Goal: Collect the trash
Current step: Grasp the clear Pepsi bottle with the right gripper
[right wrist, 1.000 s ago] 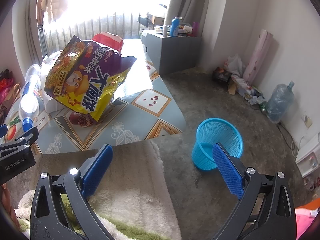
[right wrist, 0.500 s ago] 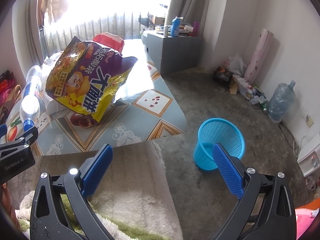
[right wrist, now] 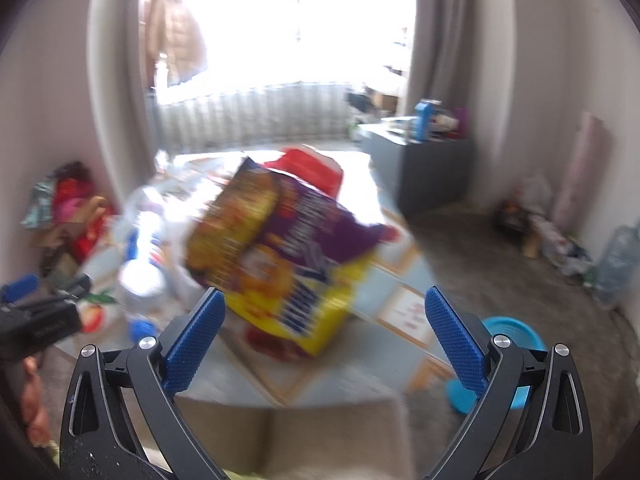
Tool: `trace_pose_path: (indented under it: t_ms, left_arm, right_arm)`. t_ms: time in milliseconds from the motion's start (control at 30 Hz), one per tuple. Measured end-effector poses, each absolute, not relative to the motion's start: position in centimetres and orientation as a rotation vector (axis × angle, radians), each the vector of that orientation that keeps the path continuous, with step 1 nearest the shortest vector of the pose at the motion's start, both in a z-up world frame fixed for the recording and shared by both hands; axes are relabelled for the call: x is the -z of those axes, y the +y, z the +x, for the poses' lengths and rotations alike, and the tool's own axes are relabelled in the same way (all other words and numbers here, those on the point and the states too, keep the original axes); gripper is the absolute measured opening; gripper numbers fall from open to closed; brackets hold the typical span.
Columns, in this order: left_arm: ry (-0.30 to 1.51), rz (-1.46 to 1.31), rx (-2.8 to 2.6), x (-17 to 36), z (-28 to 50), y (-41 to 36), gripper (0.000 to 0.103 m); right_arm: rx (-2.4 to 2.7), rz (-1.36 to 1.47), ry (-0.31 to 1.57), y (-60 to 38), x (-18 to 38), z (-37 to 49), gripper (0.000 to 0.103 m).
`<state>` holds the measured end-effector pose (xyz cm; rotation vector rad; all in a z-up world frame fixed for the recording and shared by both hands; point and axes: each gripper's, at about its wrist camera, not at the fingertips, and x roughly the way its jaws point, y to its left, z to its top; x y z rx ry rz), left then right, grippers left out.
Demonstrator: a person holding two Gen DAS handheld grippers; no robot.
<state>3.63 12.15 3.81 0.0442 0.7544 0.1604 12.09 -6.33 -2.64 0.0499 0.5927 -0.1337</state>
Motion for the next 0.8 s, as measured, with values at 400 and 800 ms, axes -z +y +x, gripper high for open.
trace_pose_path:
  t_ms: [400, 800]
  left_arm:
    - [0.743, -0.052, -0.151, -1.6, 8.5, 21.7, 0.097]
    - [0.768, -0.169, 0.019, 1.5, 9.7, 23.0, 0.097]
  right_arm:
    - [-0.269, 0.041, 0.750, 4.0, 4.8, 21.9, 0.076]
    - [-0.348, -0.013, 0.955, 7.0, 7.5, 26.1, 0.063]
